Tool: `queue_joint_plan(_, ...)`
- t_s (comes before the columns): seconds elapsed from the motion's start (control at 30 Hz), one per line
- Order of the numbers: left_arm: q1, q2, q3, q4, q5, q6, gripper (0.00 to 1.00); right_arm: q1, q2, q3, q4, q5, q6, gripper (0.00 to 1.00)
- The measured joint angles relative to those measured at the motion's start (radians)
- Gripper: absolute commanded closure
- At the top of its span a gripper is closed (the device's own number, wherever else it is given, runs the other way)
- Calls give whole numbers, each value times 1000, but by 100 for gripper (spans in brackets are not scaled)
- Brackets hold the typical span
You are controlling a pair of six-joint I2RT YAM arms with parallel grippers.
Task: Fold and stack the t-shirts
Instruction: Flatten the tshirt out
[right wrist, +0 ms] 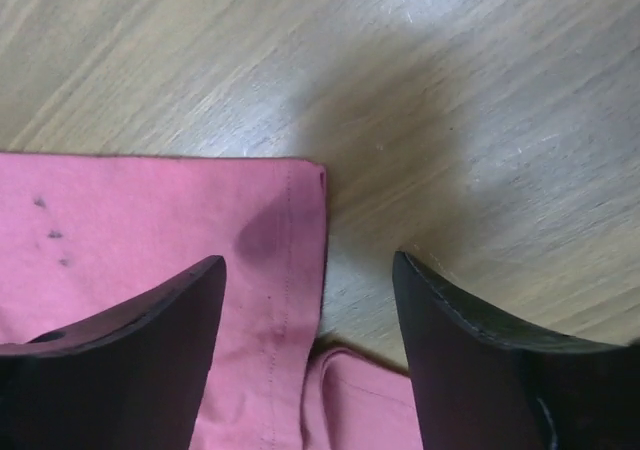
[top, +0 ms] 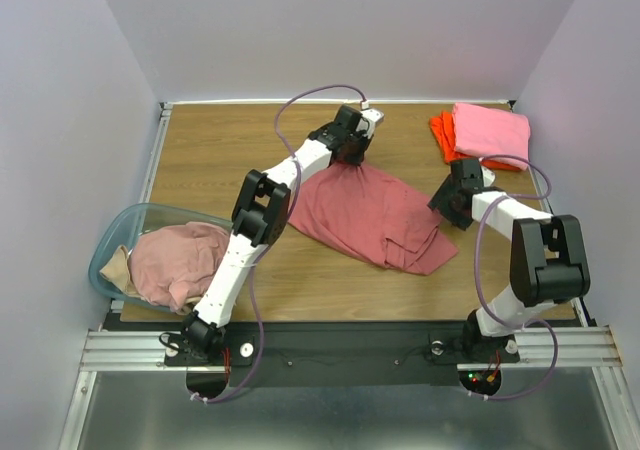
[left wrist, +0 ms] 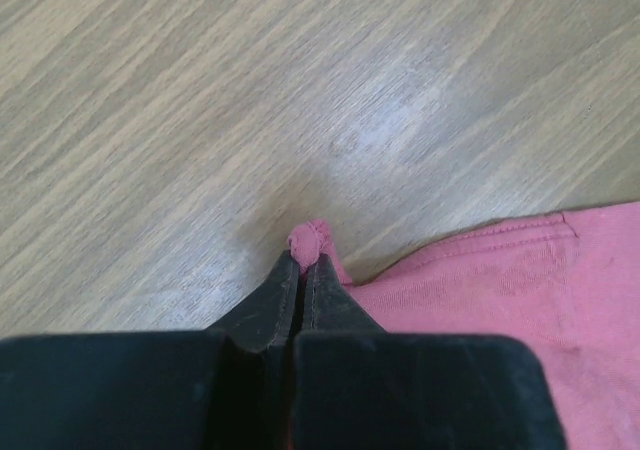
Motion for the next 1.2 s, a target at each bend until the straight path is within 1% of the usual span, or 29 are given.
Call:
queue_joint_plan(0.03,0,-2,-8,7,3,0,100,0,14,11,-2,-4,-5,37)
queue_joint_plan(0.2,0,-45,-81,29,6,-5,100,0,87,83,6,-21,-40,43)
queue_joint_plan(0.23,0,-60,-96,31,6,-7,100,1,97,92,5,-20,-45,48)
queue_joint_plan(0.33,0,-92,-115,33,5,-11,100,2,121,114,5,-16,-63,56)
queue_joint_plan(0.37,0,-100,-115,34,4,-12,100,3,128,119,5,-6,-70,67)
queue_joint_plan(0.4,0,-109,-117,39,4,-15,100,9,138,128,5,1,-78,73)
queue_joint_plan(0.43,0,-120,-119,41,5,-18,100,10,144,133,5,12,-82,83)
queue_joint_plan(0.47,0,-130,-121,46,5,-21,100,10,156,144,5,22,-92,89)
queue_joint_plan(0.5,0,-136,-124,49,5,-24,100,10,163,151,4,26,-98,97)
queue_joint_plan(0.53,0,-143,-127,51,5,-27,100,11,173,159,10,30,-97,100)
queue_joint_plan(0.73,0,-209,-190,58,2,-39,100,22,175,164,43,33,-101,100)
queue_joint_plan(0.83,0,-265,-240,53,1,-51,100,39,116,154,35,3,-117,100)
queue_joint_plan(0.93,-2,-346,-298,48,0,-68,100,51,-31,146,30,-26,-139,100)
queue_joint_plan(0.97,-4,-383,-322,45,-2,-71,100,56,-126,146,31,-40,-149,100)
queue_joint_plan(1.1,-42,-611,-432,28,-63,-82,100,62,-420,173,29,-96,-171,100)
queue_joint_plan(1.2,-116,-829,-468,30,-135,-101,100,62,-583,254,22,-149,-183,100)
